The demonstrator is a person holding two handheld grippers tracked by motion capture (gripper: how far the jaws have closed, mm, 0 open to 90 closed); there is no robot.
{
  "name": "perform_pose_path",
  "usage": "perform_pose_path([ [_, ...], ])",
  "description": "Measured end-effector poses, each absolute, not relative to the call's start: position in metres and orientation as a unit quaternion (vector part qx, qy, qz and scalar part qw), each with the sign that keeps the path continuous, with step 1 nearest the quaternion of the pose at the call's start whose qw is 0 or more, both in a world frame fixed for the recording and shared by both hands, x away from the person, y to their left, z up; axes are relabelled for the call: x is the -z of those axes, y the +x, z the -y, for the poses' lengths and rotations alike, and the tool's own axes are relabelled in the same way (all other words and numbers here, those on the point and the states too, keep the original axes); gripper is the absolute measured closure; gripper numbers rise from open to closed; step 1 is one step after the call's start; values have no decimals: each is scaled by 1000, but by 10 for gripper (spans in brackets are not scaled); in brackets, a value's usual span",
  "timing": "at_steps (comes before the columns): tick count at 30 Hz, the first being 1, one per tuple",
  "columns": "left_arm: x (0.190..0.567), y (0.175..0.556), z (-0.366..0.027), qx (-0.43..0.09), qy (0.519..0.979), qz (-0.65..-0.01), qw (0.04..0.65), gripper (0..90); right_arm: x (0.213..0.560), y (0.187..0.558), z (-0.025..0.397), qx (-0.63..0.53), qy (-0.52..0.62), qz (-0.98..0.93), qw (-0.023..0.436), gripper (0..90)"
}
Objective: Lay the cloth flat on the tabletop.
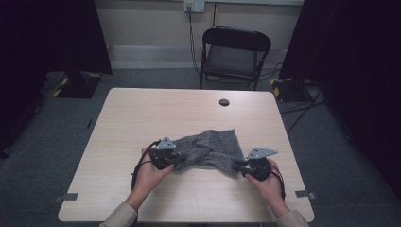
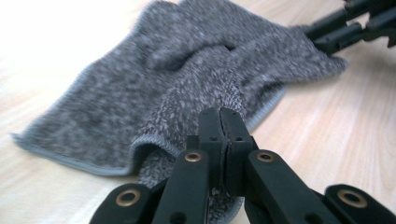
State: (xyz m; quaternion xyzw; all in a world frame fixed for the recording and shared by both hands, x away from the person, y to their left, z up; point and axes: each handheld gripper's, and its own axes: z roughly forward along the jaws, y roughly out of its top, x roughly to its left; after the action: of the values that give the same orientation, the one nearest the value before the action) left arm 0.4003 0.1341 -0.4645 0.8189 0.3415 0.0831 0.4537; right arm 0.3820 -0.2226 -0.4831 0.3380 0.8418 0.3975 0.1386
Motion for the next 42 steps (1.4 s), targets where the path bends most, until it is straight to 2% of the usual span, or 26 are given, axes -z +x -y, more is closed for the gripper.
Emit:
perform_pose_path([
  [8, 456, 425, -152, -112, 805, -369, 450, 885, 483, 388, 229, -394, 339, -843, 135, 895],
  [15, 462, 451, -161, -115, 804, -392, 432, 883, 483, 401, 234, -379, 341, -850, 135, 900],
  [19, 473, 459, -164, -113, 802, -405, 423, 881, 480, 404, 235, -411, 345, -834, 128, 897],
  [24, 484, 460, -168, -115, 798, -418, 419, 881, 474, 392, 227, -431, 336, -829, 116, 726],
  [28, 483, 454, -170, -118, 798, -416, 421, 869, 475, 379, 228, -440, 330, -829, 101, 653],
  [30, 482, 452, -171, -121, 795, -417, 423, 835, 476, 375, 228, -444, 329, -828, 99, 634],
  [31, 477, 447, -174, -143, 789, -416, 429, 682, 477, 370, 224, -436, 324, -834, 97, 590],
  [32, 475, 445, -175, -146, 788, -415, 431, 590, 477, 368, 221, -428, 319, -839, 101, 577],
  [35, 472, 431, -180, -149, 788, -414, 431, 462, 480, 364, 210, -407, 310, -852, 114, 608],
  [39, 474, 413, -185, -144, 798, -399, 428, 438, 486, 366, 203, -394, 312, -857, 115, 646],
  [42, 485, 396, -187, -131, 818, -370, 421, 425, 489, 369, 197, -384, 315, -859, 125, 746],
])
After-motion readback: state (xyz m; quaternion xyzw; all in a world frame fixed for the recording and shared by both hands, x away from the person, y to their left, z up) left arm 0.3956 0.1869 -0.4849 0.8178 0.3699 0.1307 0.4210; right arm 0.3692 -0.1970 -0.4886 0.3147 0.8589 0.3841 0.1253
